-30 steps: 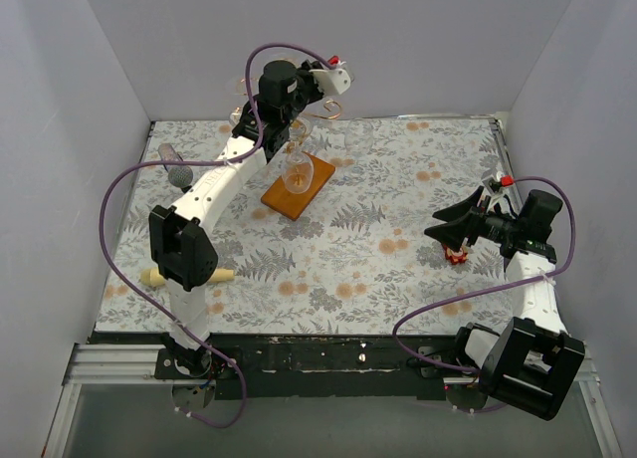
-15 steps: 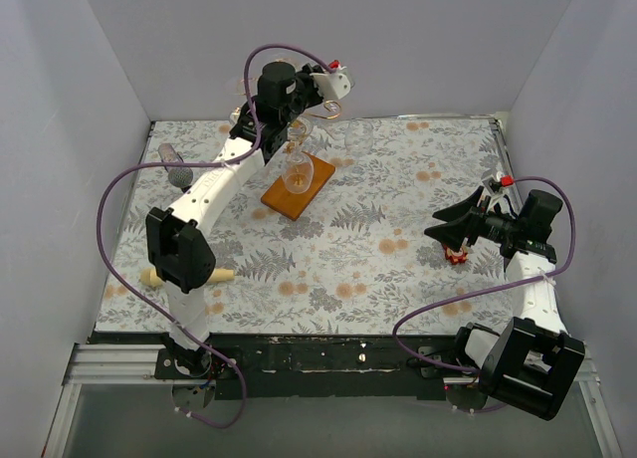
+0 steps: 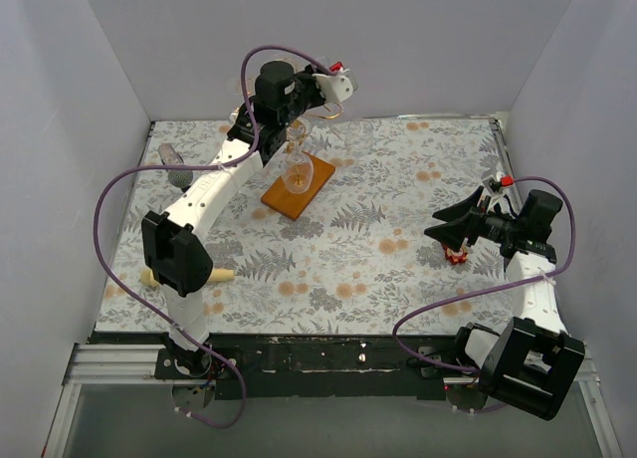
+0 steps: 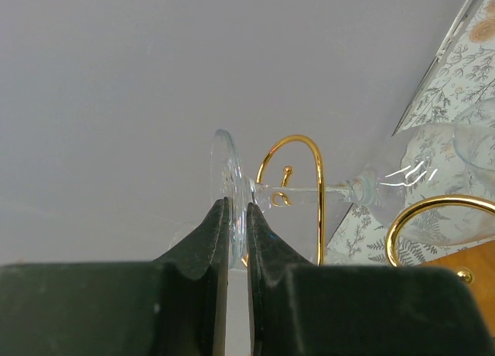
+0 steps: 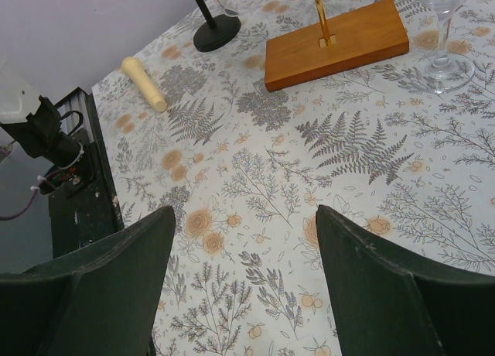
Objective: Place the wine glass upside down on the wine glass rack
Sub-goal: Turn the wine glass upside down at the wine rack.
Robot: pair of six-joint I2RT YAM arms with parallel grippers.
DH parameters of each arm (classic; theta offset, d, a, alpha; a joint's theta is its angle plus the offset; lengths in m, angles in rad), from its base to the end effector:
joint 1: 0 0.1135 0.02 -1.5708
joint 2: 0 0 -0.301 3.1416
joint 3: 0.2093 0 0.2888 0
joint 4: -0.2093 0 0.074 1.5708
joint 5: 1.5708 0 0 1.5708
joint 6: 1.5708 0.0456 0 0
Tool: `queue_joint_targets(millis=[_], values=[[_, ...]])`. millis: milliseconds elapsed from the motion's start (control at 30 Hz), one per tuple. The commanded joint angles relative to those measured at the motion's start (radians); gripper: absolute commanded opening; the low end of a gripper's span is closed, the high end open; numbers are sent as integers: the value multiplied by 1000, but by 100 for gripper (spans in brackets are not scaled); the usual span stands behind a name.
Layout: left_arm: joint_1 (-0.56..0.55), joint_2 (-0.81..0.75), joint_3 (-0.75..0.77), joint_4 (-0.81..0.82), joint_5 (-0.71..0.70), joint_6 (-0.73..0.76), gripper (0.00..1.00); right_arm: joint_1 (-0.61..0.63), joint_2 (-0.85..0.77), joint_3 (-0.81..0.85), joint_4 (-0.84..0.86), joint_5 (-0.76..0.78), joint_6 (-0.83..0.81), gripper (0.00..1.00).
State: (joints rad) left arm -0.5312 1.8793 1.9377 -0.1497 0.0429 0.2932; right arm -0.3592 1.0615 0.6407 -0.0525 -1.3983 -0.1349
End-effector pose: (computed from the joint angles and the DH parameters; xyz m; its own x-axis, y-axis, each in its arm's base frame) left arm 0.4378 -0.2595 0.4658 0.0817 0.2869 -0.9545 0.5425 0.7906 0.2841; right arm 0.2297 -0.0382 0.2784 -0.3206 0.0957 -0.9424 -0.8110 0.4862 0.3253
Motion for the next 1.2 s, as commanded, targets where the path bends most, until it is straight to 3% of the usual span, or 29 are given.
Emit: queue_joint_targets(millis=[0, 1167], values=[[-10, -88, -2, 76, 21, 14, 0, -4, -8, 11, 6, -28, -9, 81], [-35, -11, 12, 248, -87, 32, 0, -4, -1, 13, 3, -36, -11, 81]])
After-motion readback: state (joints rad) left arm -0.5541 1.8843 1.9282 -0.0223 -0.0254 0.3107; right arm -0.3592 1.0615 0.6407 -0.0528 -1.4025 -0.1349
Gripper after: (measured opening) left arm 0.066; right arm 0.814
